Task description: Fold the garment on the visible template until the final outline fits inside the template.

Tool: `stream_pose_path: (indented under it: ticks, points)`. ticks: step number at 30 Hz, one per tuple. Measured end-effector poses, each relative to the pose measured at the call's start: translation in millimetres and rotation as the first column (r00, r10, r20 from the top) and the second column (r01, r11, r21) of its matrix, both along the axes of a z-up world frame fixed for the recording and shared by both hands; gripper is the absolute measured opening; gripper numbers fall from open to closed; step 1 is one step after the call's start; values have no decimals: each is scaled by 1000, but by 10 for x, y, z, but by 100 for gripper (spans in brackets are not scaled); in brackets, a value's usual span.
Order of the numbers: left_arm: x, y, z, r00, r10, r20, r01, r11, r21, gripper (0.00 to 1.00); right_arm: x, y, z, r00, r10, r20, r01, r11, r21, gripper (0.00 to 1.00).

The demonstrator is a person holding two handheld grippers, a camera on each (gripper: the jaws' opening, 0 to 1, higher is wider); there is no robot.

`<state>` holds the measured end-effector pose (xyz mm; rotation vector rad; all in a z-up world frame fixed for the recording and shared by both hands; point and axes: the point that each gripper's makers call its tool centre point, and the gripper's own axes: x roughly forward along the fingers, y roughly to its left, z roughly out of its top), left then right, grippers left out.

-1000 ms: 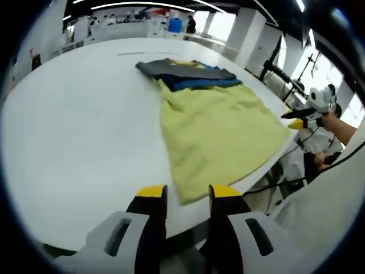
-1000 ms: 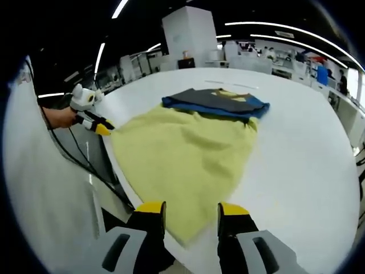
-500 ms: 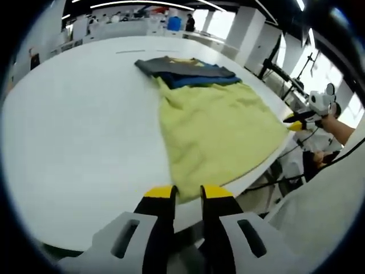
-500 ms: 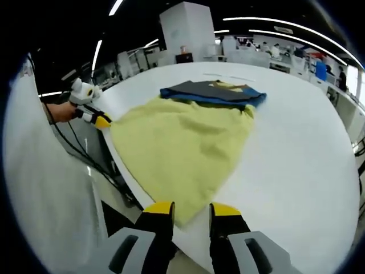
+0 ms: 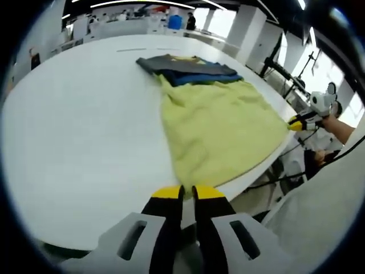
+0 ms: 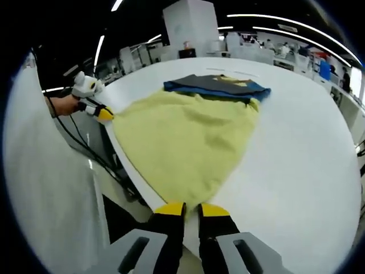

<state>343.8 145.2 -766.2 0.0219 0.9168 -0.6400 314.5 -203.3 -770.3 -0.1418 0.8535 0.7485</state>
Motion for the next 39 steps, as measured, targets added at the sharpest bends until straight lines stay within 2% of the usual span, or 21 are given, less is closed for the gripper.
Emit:
stream_pose_path:
  ticks: [7, 10, 17, 20, 26, 30, 34, 39]
  points:
    - [2, 0, -15, 1000, -3, -6, 3, 1000, 2, 1, 8, 10, 13, 1000, 13, 7, -13, 1000, -7, 0]
    - [-1, -5, -12, 1000, -8, -6, 8, 1000, 6, 0, 29, 10, 74, 1000, 5, 17, -5, 1000, 3, 0]
    - [-15, -33, 119, 999, -41, 23, 41, 999, 13, 0, 78, 30, 224, 999, 5, 49, -6, 1000, 10, 0]
    - [-12, -35, 219, 998, -49, 43, 49, 999, 8, 0, 102, 33, 286, 998, 6, 68, -7, 1000, 11, 0]
    - [41, -68, 539, 992, -45, 115, 48, 999, -25, 0, 171, 19, 412, 994, 8, 107, -9, 1000, 7, 0]
    - [132, -92, 805, 985, -34, 171, 43, 998, -50, 0, 247, 8, 578, 990, 7, 143, -8, 1000, 7, 0]
    - [224, -94, 995, 977, -23, 214, 37, 997, -65, 0, 326, -1, 744, 984, 3, 179, -5, 1000, 9, 0]
    - [339, -80, 1139, 968, -11, 249, 30, 997, -72, 0, 411, -21, 904, 978, -12, 210, 9, 1000, 16, 0]
